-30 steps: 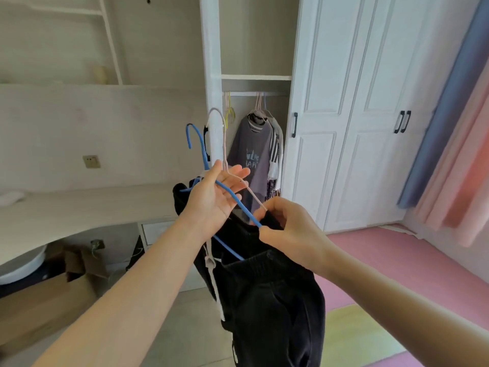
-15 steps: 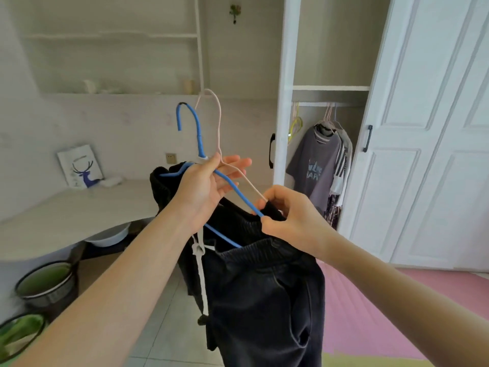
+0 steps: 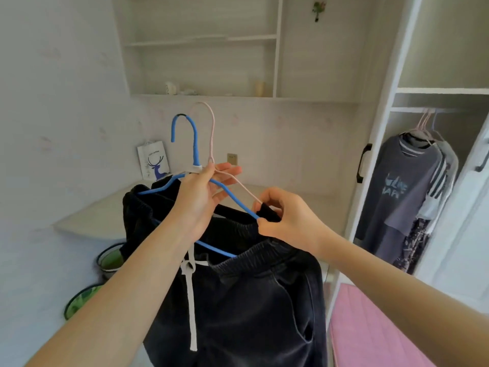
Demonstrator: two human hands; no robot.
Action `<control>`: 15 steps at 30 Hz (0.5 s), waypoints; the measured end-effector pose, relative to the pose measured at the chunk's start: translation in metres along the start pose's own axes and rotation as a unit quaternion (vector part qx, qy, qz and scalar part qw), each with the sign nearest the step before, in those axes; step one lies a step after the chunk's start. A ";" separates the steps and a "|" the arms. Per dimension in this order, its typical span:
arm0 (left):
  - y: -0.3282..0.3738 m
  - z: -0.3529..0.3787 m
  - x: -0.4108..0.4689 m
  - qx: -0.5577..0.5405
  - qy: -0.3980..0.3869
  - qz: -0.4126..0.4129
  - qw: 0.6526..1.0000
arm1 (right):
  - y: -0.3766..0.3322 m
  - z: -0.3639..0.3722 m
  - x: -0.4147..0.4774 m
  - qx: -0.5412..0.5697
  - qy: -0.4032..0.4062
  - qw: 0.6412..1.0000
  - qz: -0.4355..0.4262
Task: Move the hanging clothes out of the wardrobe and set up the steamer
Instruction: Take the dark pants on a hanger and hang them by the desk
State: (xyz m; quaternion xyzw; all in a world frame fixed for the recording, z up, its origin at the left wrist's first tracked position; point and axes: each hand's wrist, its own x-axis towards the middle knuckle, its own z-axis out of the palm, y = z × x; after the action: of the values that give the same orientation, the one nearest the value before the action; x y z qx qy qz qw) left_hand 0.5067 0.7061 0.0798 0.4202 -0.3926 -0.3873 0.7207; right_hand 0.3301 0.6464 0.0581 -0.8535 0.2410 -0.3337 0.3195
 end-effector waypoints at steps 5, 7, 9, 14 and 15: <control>-0.002 -0.063 0.029 0.059 0.038 0.013 0.997 | 0.000 0.053 0.057 0.010 0.000 1.000 0.001; -0.004 -0.085 0.040 0.084 0.046 0.018 0.995 | 0.000 0.073 0.073 0.013 -0.014 1.000 -0.009; -0.007 -0.105 0.049 0.088 0.048 0.017 0.995 | 0.002 0.092 0.087 0.008 -0.023 1.000 -0.019; -0.018 -0.139 0.069 0.069 0.079 0.015 0.994 | 0.017 0.124 0.116 -0.028 -0.054 0.998 0.000; -0.021 -0.145 0.074 0.063 0.097 0.011 0.993 | 0.020 0.130 0.122 -0.053 -0.063 0.997 -0.002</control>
State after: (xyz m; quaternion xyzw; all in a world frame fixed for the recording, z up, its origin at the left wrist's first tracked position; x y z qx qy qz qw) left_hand 0.6599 0.6766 0.0292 0.4963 -0.3489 -0.3109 0.7316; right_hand 0.5014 0.6066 0.0203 -0.8888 0.2363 -0.2669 0.2879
